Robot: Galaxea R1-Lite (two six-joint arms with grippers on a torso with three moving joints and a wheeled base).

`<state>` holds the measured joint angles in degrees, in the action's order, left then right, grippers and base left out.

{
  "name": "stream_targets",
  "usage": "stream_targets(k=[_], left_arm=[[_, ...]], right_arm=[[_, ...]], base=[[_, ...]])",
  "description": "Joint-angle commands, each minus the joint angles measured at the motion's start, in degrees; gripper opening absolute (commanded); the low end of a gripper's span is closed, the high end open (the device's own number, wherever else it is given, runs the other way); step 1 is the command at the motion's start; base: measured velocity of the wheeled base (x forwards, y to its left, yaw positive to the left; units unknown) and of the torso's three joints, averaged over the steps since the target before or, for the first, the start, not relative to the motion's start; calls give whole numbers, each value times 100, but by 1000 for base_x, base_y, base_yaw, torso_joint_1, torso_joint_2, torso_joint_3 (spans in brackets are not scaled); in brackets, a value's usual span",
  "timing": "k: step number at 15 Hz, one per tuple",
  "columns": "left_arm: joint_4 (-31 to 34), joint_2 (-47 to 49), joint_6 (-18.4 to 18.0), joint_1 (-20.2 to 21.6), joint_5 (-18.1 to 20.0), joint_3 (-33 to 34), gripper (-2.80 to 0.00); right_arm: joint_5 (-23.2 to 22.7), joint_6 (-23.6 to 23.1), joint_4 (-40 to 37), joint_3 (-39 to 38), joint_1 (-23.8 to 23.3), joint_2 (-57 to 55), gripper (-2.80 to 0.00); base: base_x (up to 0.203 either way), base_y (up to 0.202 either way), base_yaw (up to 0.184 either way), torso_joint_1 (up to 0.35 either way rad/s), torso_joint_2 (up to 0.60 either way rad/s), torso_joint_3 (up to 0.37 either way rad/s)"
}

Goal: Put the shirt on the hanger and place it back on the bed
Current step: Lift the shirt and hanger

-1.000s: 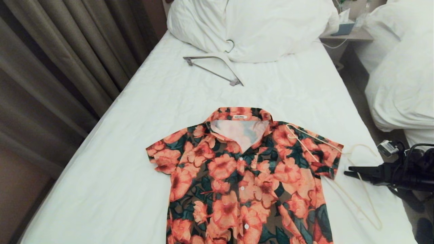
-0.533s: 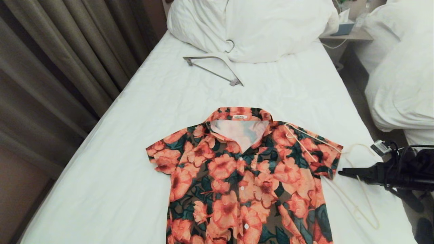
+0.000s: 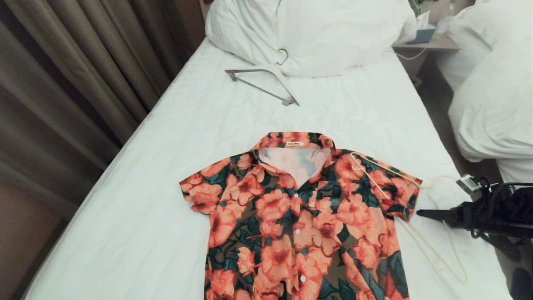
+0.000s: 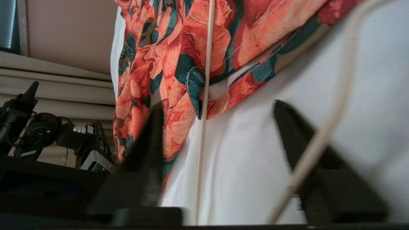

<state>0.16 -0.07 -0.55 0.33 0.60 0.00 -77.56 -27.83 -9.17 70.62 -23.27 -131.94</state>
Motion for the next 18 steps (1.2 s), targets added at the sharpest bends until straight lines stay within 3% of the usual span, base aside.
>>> stream_targets(k=[1,7,9,14,18], left_arm=[[2,-1,0,2,2,6,-280],[2,-1,2,2,2,9,-280],[2,-1,2,2,2,9,-280],[2,-1,2,2,2,9,-280],[2,-1,-6,2,2,9,-280]], right_arm=[[-58,-21,-8,-17,-76,149,-280],[-7,-14,-42,4,-649,940,-280],[48,-56,6,58,-649,1077,-280],[39,-561,67,149,-249,1529,-280],[16,-996,505,-4,329,1980,-280]], base=[[0,0,0,0,0,0],[0,0,0,0,0,0],[0,0,0,0,0,0],[0,0,0,0,0,0],[0,0,0,0,0,0]])
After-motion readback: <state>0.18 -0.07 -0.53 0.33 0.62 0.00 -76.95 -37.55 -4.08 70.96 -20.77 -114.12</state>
